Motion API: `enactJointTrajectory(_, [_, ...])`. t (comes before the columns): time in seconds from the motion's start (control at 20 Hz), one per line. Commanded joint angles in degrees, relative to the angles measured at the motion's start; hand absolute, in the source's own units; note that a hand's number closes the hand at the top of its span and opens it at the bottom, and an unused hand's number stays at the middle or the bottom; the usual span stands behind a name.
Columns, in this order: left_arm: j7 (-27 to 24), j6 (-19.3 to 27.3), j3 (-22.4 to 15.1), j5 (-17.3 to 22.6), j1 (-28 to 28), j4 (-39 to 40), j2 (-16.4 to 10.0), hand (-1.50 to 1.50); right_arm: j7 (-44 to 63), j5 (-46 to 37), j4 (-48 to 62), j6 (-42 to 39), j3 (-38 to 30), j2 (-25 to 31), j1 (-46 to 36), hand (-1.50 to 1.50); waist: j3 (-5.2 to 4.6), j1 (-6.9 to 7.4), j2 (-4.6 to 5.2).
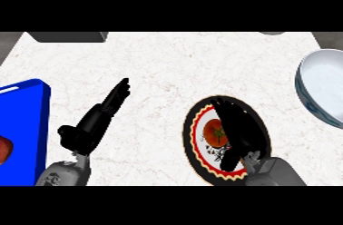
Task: Pick the tomato from the plate and place it in the bowl
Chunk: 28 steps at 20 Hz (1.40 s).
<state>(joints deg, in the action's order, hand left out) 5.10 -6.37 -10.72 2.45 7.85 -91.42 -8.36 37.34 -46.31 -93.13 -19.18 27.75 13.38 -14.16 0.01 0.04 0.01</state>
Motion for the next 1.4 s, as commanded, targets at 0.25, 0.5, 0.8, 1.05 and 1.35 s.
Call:
enactJointTrajectory(0.25, [-0.75, -2.69, 1.47, -0.20, -2.51, -1.30, 0.19, 0.00, -13.22, -4.29, 6.76, 5.61, -3.11, -0.78, -2.37, 1.50, -0.01, 0.10, -0.02])
enactJointTrajectory(0.5, [-4.00, -3.59, 3.34, -1.80, -0.35, 4.07, 1.52, 0.00, -17.06, -8.21, 12.30, 9.41, -5.65, -3.72, -2.83, 1.50, -0.01, 0.03, 0.02])
enactJointTrajectory(0.8, [-4.68, -1.81, 2.20, -4.84, 0.21, 5.45, 3.27, 0.00, -21.15, -6.85, 2.55, 2.20, -4.82, 1.24, -0.04, 1.50, -0.03, -0.63, -0.05])
enactJointTrajectory(1.05, [-0.78, -2.25, 3.50, -2.22, -1.84, 0.81, 2.01, 0.00, -46.83, -5.02, -3.71, -2.43, 5.46, 19.24, 8.35, 1.50, 0.06, -2.47, -0.79])
enactJointTrajectory(1.35, [0.57, -0.16, 2.98, -3.76, -4.02, -2.67, 2.42, 0.00, -63.38, 0.15, -12.38, 13.07, -13.32, 38.02, 17.78, 1.50, 0.13, -3.42, -0.84])
